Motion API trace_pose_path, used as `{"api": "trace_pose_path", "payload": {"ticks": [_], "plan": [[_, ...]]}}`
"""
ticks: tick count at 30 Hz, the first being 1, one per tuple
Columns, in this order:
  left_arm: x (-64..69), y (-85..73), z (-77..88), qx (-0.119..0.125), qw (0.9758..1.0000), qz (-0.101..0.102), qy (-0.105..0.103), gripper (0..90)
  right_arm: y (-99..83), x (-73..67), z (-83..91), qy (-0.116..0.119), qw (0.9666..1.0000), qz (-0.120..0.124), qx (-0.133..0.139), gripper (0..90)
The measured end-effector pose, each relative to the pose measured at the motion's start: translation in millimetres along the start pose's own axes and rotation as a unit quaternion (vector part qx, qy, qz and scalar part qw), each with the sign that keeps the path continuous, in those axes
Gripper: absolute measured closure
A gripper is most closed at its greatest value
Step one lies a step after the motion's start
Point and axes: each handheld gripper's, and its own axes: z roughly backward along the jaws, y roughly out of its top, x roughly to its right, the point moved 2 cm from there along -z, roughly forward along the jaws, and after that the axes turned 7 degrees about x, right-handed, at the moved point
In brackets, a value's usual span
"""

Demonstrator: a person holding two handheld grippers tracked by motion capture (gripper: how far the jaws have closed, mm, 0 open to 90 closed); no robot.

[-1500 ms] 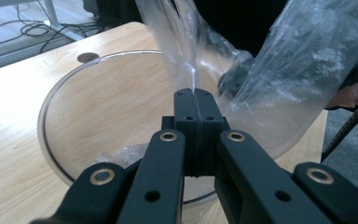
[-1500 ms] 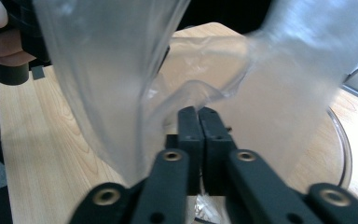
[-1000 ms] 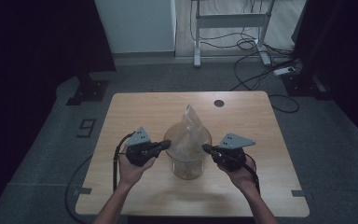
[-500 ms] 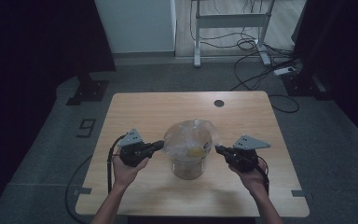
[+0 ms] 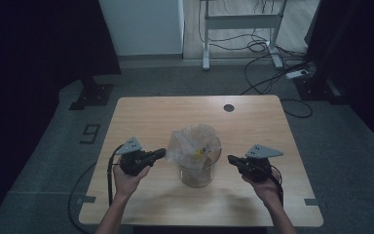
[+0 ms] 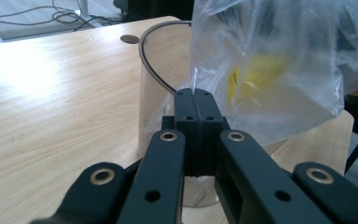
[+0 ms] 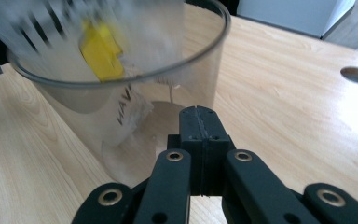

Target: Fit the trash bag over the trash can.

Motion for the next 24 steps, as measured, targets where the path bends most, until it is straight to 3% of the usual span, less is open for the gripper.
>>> {"api": "trace_pose_path", "payload": {"ticks": [4, 7, 12, 14, 19, 24], "plan": [[0.6, -0.3, -0.5, 0.001, 1.0, -0.001, -0.004, 90.0, 1.6, -1.1, 3.1, 0.0, 0.9999, 0.001, 0.017, 85.2], [3.5, 1.7, -2.4, 0.002, 1.0, -0.004, -0.007, 90.0, 16.1, -10.4, 11.0, -0.002, 0.9987, 0.011, 0.05, 75.2], [10.9, 5.3, -4.8, 0.004, 0.9998, -0.012, -0.014, 90.0, 42.8, -29.1, 22.7, 0.017, 0.9944, 0.026, 0.101, 69.1], [12.1, 6.0, -5.3, 0.004, 0.9998, -0.013, -0.015, 90.0, 47.1, -32.1, 23.9, 0.021, 0.9939, 0.03, 0.104, 67.5], [15.3, 9.4, -7.9, 0.003, 0.9997, -0.015, -0.019, 90.0, 61.6, -47.1, 23.8, 0.064, 0.988, 0.071, 0.122, 62.7], [17.7, 10.4, -11.3, 0.002, 0.9996, -0.017, -0.021, 90.0, 64.4, -54.6, 15.0, 0.089, 0.9879, 0.066, 0.108, 59.4]]}}
